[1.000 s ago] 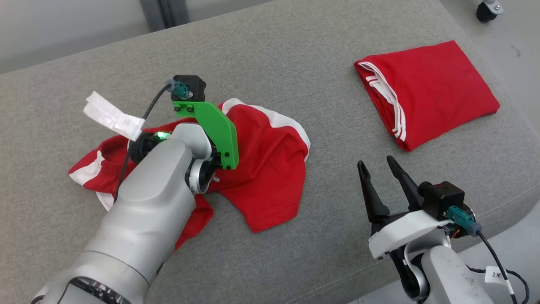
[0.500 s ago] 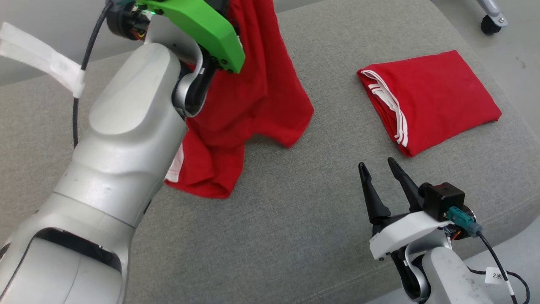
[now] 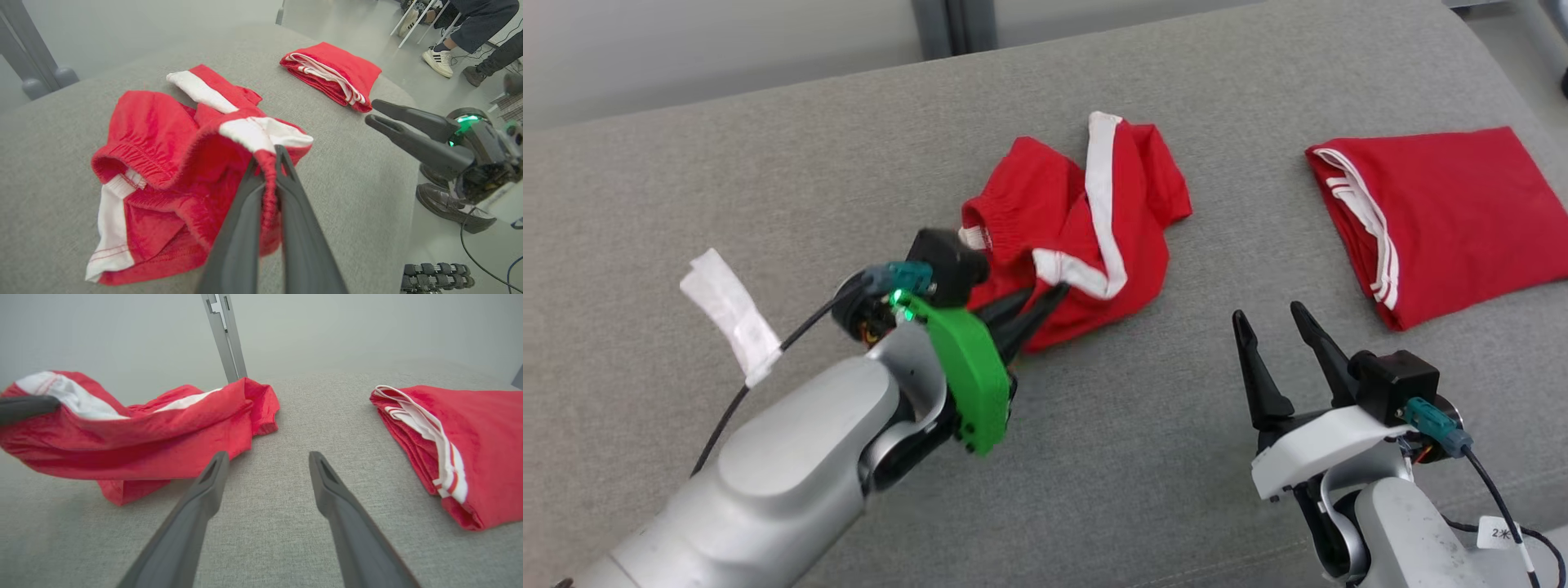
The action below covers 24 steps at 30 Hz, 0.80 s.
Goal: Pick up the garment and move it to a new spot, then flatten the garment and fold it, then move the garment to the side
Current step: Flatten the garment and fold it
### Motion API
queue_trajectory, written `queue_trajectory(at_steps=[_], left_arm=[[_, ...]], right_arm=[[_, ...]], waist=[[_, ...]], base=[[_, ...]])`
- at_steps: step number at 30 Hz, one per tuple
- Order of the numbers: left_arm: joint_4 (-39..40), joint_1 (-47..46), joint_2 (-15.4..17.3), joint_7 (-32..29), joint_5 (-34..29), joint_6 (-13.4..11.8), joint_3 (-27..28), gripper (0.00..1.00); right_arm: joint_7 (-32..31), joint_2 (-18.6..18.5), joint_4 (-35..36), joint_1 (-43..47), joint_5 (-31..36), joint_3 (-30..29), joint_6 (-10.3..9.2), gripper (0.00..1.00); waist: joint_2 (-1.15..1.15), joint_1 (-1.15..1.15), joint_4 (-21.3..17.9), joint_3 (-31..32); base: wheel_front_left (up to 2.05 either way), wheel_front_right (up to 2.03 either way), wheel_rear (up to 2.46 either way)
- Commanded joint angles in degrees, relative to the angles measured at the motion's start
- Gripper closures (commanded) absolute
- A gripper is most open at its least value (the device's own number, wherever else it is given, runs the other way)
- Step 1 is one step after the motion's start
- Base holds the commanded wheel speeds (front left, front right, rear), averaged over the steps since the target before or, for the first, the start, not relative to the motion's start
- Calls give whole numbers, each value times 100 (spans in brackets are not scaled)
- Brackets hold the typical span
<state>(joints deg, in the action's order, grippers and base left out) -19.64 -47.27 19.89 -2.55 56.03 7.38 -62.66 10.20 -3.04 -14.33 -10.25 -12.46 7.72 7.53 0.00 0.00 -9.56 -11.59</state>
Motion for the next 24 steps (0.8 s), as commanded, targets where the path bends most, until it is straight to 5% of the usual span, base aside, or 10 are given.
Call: queue_trajectory(at_steps=[1, 4, 10, 14, 20, 21, 22, 24], left_arm=[[68, 169, 169, -16, -19, 11, -64, 100], [3, 436, 590, -58, -172, -95, -225, 100], [-472, 618, 915, 301, -504, -585, -199, 100], [-922, 751, 905, 636, -571, -1005, -80, 100], [-1351, 1079, 693, 1132, -268, -1263, 244, 100], [-1395, 1132, 651, 1260, -198, -1315, 320, 77], [-1437, 1213, 586, 1403, -95, -1366, 436, 8], [-1491, 1362, 507, 1601, 2, -1451, 639, 0]], right_arm=[[-28, -32, 34, 41, 28, -4, -9, 0], [-69, -44, 62, 53, 39, 15, -9, 0], [-136, -41, 103, 47, 54, 47, -10, 0], [-150, -71, 85, 37, 16, 65, -9, 0], [-185, -111, 90, 94, -19, 75, -9, 0], [-188, -117, 89, 107, -28, 75, -9, 0], [-194, -115, 96, 126, -24, 75, -9, 0], [-202, -120, 111, 168, -18, 59, -9, 0]], waist=[[0, 0, 330, -10], [0, 0, 523, 18], [0, 0, 738, 89], [0, 0, 771, 153], [0, 0, 744, 274], [0, 0, 739, 294], [0, 0, 733, 321], [0, 0, 725, 369]], base=[[0, 0, 0], [0, 0, 0], [0, 0, 0], [0, 0, 0], [0, 0, 0], [0, 0, 0], [0, 0, 0], [0, 0, 0]])
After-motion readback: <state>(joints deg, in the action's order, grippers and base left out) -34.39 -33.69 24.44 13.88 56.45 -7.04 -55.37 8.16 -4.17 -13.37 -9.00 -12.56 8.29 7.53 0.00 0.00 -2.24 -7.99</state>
